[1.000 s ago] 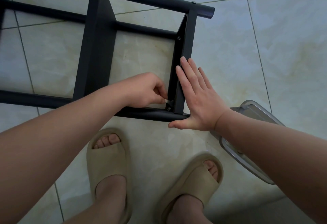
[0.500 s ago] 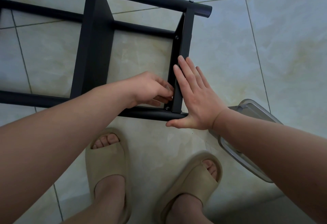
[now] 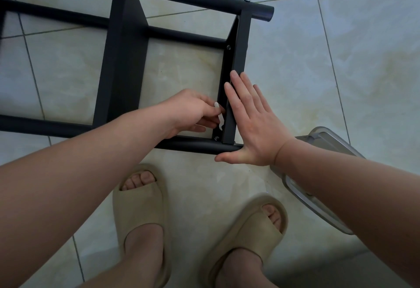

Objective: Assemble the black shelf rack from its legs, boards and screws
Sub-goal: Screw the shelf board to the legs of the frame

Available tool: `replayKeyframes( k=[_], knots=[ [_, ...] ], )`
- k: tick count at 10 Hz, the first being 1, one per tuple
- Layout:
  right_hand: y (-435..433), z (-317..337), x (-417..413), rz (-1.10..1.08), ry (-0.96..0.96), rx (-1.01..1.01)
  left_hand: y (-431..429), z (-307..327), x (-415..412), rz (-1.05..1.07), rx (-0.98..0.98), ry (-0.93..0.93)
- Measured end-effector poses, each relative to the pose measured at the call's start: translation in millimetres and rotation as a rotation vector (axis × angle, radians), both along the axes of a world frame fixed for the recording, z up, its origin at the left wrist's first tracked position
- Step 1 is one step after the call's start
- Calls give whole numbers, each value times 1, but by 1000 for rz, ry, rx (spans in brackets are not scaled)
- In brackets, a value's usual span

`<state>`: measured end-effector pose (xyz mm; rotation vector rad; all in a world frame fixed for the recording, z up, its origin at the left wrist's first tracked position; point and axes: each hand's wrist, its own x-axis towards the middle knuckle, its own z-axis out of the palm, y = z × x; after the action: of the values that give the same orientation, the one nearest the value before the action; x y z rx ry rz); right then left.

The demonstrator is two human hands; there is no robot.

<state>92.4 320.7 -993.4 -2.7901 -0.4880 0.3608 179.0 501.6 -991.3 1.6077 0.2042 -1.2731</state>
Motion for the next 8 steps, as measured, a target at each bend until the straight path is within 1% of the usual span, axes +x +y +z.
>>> replayKeyframes(
  k=[2, 6, 8],
  knots=[
    [0, -2, 0, 1, -4, 8, -4, 1, -1, -14, -18, 8],
    [1, -3, 1, -2, -16, 17, 1, 1, 1, -72, 8, -12],
    [2, -3, 2, -1, -12, 15, -1, 4, 1, -23, 5, 25]
  ],
)
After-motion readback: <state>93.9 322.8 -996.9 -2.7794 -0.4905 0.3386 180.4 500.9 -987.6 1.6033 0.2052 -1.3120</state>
